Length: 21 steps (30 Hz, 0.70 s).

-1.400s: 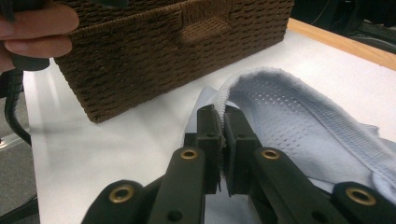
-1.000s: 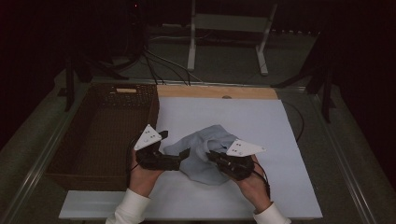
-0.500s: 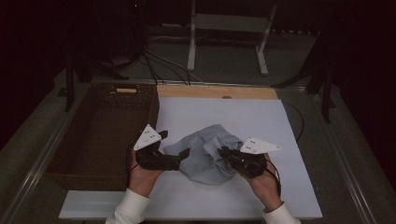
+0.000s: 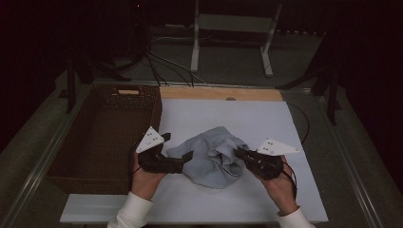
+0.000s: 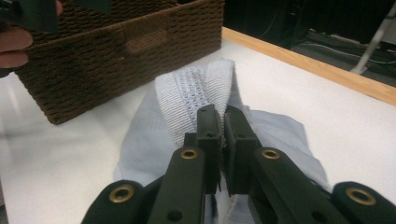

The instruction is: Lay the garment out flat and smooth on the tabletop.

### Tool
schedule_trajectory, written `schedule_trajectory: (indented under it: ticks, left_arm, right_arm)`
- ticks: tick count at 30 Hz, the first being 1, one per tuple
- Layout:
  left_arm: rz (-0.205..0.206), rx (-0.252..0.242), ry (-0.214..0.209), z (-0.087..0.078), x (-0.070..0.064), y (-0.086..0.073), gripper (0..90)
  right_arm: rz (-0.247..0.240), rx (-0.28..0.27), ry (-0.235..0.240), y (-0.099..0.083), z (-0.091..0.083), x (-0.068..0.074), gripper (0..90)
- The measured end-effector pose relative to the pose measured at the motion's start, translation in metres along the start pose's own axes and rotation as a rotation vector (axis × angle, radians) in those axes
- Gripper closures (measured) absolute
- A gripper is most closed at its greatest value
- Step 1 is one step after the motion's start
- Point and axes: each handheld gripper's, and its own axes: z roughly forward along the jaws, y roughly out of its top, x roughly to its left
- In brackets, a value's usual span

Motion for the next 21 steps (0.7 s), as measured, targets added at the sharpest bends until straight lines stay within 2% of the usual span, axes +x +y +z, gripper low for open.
schedule_trajectory:
  ticks: [18,21]
  left_arm:
    - [0.001,0.0,0.002,0.0,0.0,0.0,0.6]
    - [0.001,0.001,0.002,0.0,0.0,0.0,0.6]
  right_arm:
    - [0.024,-0.016,-0.096,0.0,-0.023,-0.028,87.0]
    - [0.034,-0.029,-0.129,0.003,-0.029,-0.037,87.1]
